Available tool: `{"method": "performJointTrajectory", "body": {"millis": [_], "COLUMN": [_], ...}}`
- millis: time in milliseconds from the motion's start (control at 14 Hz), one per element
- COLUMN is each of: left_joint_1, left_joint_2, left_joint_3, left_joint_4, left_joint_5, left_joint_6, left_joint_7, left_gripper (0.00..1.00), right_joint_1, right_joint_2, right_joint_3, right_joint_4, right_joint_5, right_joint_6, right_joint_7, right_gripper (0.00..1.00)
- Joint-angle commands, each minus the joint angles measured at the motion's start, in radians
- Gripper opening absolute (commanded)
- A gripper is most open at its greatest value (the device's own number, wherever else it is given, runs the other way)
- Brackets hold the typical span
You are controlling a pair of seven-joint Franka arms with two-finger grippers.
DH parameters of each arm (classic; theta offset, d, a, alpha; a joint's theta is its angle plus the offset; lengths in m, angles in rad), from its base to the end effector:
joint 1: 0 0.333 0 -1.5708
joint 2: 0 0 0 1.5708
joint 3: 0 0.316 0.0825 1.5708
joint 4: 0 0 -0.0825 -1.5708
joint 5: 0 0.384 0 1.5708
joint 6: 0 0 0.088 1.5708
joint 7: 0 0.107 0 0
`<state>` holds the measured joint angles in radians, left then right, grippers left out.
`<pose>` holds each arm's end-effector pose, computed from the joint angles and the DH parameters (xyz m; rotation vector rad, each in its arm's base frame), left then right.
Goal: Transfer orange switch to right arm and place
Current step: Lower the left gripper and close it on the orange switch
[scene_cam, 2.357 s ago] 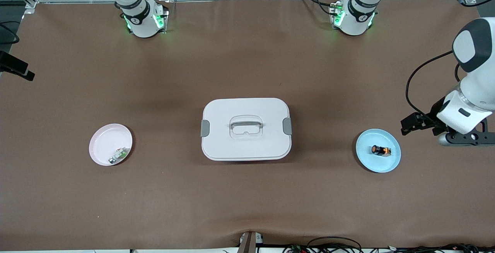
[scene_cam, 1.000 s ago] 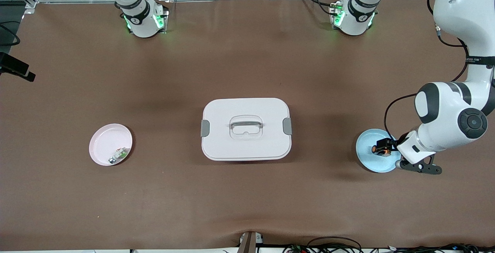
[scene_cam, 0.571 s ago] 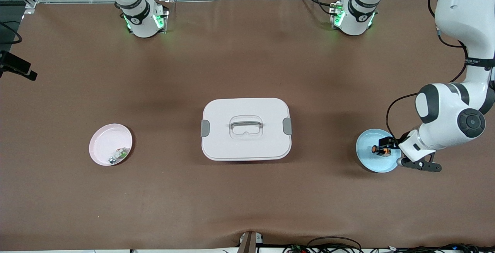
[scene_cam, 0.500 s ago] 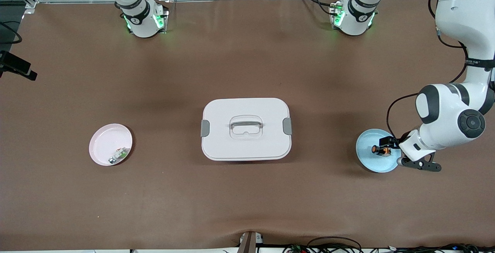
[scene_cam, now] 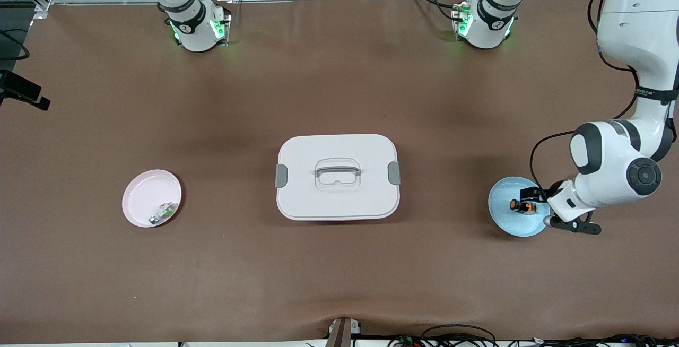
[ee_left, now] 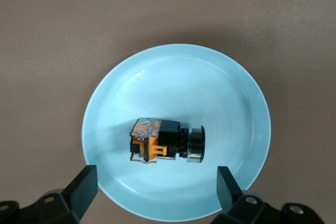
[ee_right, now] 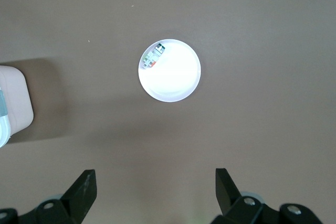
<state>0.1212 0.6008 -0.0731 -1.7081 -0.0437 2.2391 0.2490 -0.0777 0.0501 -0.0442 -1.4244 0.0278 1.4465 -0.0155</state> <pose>0.6658 0.0353 0.2378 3.0460 -0.2462 -0.0868 0.5538 -0.0638 0.6542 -3.1099 0.1608 0.0407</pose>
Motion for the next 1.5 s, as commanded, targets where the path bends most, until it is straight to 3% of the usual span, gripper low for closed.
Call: {"method": "performJointTrajectory", "body": {"millis": [0,1429], "left_joint_1": [0.011,0.002], "left_joint_2": [0.008,0.102], "left_joint_3": [-0.008,-0.007], "left_joint_4": [-0.002,0.002], "left_joint_5": [-0.041,-0.045], "left_joint_6": [0.014,0.148], "left_joint_7": [0.021,0.006], "left_gripper": [1.0,1.0], "right_joint_1": [-0.002,-0.004], "right_joint_2": [-0.012,-0.01], "right_joint_3": [0.001,0.001], "right_joint_4": [0.001,0.001], "right_joint_5": [-0.006,-0.005], "right_joint_6": [-0.008,-0.008], "right_joint_7": [0.003,0.003], "right_gripper": [1.0,1.0]}}
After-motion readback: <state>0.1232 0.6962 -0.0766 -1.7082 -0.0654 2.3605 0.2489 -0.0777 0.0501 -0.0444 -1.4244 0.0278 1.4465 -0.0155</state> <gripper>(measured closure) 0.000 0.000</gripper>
